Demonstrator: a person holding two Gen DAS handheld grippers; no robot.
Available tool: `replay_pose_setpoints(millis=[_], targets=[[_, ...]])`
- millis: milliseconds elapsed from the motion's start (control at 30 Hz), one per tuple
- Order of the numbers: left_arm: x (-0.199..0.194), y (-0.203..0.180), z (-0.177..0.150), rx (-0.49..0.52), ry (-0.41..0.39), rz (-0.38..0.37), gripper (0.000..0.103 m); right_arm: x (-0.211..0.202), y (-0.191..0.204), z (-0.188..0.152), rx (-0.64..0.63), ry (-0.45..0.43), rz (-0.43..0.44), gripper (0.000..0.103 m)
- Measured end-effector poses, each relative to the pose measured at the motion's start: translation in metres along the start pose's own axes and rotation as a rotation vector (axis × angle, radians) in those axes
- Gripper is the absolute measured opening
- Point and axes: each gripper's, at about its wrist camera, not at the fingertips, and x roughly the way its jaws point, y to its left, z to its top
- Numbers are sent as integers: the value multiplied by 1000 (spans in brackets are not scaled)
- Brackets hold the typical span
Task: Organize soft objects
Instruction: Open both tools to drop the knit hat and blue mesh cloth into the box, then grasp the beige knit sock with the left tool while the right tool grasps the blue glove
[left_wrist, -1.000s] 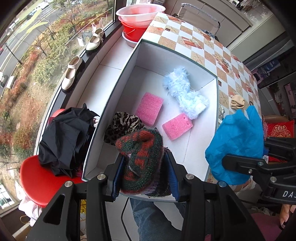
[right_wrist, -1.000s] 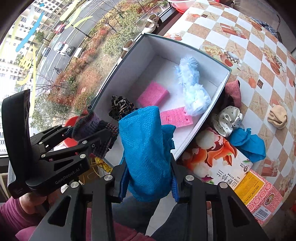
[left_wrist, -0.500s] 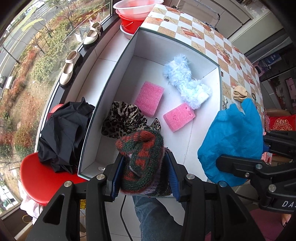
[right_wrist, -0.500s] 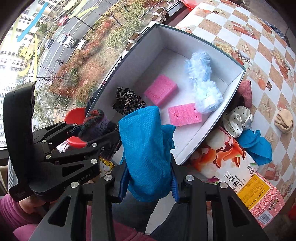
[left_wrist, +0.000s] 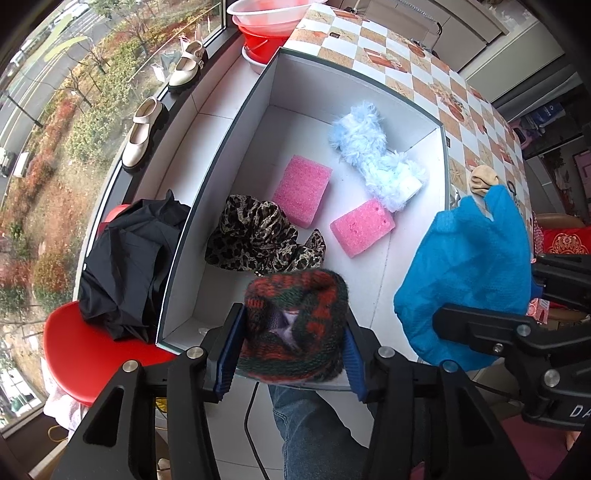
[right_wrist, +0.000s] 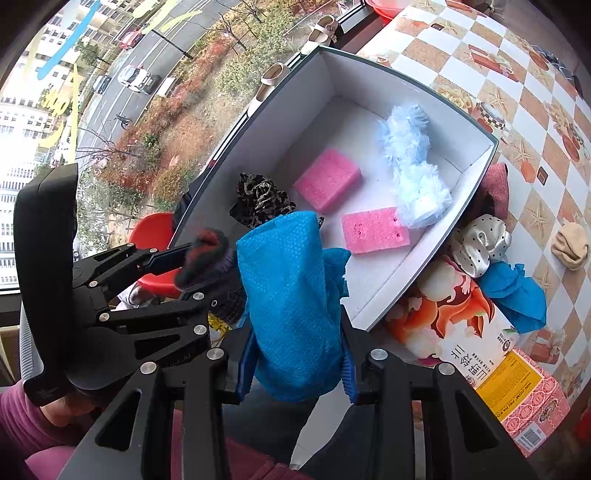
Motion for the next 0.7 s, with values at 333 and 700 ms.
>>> replay_pose_setpoints(millis=[333, 700], targets=[[5, -8, 2, 32, 14, 68, 83, -17, -6, -2, 18, -58, -33, 94], [0, -12, 8, 8, 10, 51, 103, -43, -24, -12, 96, -132, -65, 103]])
